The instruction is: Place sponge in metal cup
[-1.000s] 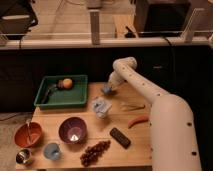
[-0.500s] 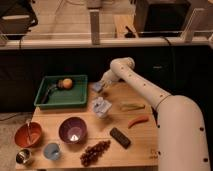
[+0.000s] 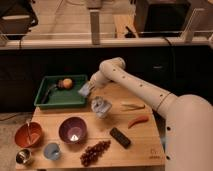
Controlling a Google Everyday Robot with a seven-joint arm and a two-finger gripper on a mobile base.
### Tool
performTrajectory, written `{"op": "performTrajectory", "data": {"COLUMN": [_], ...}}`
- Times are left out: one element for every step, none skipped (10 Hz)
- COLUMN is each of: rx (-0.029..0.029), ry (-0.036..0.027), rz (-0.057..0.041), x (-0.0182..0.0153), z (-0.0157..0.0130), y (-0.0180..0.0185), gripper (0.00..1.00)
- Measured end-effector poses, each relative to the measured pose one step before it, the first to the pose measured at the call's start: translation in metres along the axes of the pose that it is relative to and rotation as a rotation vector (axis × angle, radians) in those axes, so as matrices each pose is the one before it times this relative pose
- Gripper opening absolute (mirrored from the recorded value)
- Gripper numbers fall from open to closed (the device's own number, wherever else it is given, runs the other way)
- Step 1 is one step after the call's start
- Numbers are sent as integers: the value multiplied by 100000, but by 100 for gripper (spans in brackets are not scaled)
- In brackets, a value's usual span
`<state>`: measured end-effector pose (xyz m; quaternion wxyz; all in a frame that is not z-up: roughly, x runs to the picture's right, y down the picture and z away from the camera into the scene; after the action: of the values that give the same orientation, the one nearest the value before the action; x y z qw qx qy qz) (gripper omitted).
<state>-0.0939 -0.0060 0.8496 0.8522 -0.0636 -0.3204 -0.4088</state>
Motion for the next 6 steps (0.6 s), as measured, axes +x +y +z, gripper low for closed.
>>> {"op": "performTrajectory", "data": {"rx": [737,1040,1138,1069,1041,739], "ry": [-3394,-3956,-4048,-4100,-4250,-5288], "rz": [-4346,-4618,-4767,-4972,-5375,-8131], "x": [-1779,-1548,-1240,-1165,-1018,-1116], "z": [-393,-429,-241,114,224,176], "y": [-502,-470,-693,-981,-1016,-948], "gripper": [0,0,0,0,0,0]}}
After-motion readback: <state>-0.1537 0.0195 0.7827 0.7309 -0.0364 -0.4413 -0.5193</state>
